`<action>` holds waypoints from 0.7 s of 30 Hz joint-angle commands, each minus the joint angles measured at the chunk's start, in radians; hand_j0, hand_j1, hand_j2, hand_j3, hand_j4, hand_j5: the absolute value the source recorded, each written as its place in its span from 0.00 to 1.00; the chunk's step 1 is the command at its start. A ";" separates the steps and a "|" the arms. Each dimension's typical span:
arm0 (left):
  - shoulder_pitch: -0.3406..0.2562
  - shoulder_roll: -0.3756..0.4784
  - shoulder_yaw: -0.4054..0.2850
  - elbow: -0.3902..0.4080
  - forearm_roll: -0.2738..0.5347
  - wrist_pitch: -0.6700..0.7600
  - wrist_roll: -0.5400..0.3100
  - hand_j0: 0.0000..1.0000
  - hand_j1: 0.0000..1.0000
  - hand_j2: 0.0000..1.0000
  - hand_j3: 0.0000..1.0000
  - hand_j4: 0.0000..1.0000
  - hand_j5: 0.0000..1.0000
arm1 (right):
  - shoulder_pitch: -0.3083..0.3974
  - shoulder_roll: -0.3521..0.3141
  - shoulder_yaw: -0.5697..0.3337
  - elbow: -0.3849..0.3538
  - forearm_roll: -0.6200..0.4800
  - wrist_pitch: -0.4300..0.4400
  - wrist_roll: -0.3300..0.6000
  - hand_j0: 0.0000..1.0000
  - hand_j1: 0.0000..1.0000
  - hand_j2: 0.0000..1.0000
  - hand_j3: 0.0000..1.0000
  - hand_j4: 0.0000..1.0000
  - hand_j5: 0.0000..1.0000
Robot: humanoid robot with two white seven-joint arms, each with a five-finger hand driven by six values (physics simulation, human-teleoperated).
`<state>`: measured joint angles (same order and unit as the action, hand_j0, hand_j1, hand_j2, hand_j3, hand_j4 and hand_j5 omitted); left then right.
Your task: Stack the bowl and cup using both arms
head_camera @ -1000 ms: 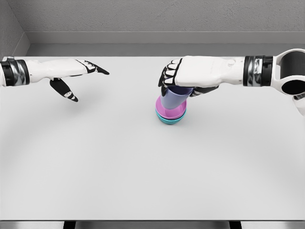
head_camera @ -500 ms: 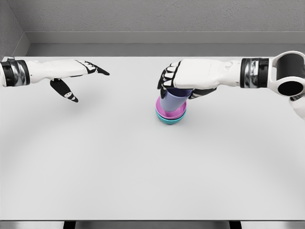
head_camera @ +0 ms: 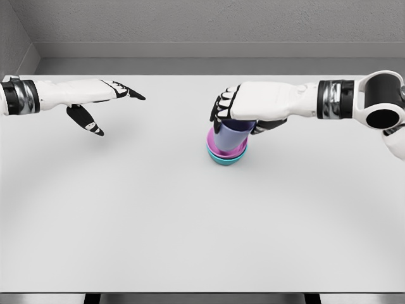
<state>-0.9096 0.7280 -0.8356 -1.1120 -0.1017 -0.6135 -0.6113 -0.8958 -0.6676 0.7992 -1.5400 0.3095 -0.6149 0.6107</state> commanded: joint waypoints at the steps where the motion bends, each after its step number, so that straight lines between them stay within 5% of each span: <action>1: 0.003 0.001 0.001 0.000 0.007 0.003 0.000 1.00 1.00 1.00 1.00 1.00 1.00 | 0.000 -0.001 0.001 0.001 -0.007 0.004 0.000 0.49 0.49 0.49 0.49 0.49 0.49; 21: 0.005 0.002 0.001 0.000 0.007 0.003 0.000 1.00 1.00 1.00 1.00 1.00 1.00 | -0.003 0.022 0.018 0.038 -0.004 0.004 0.000 0.49 0.49 0.49 0.49 0.49 0.49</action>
<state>-0.9050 0.7296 -0.8356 -1.1122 -0.1017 -0.6135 -0.6113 -0.9004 -0.6467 0.8184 -1.5063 0.3118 -0.6146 0.6109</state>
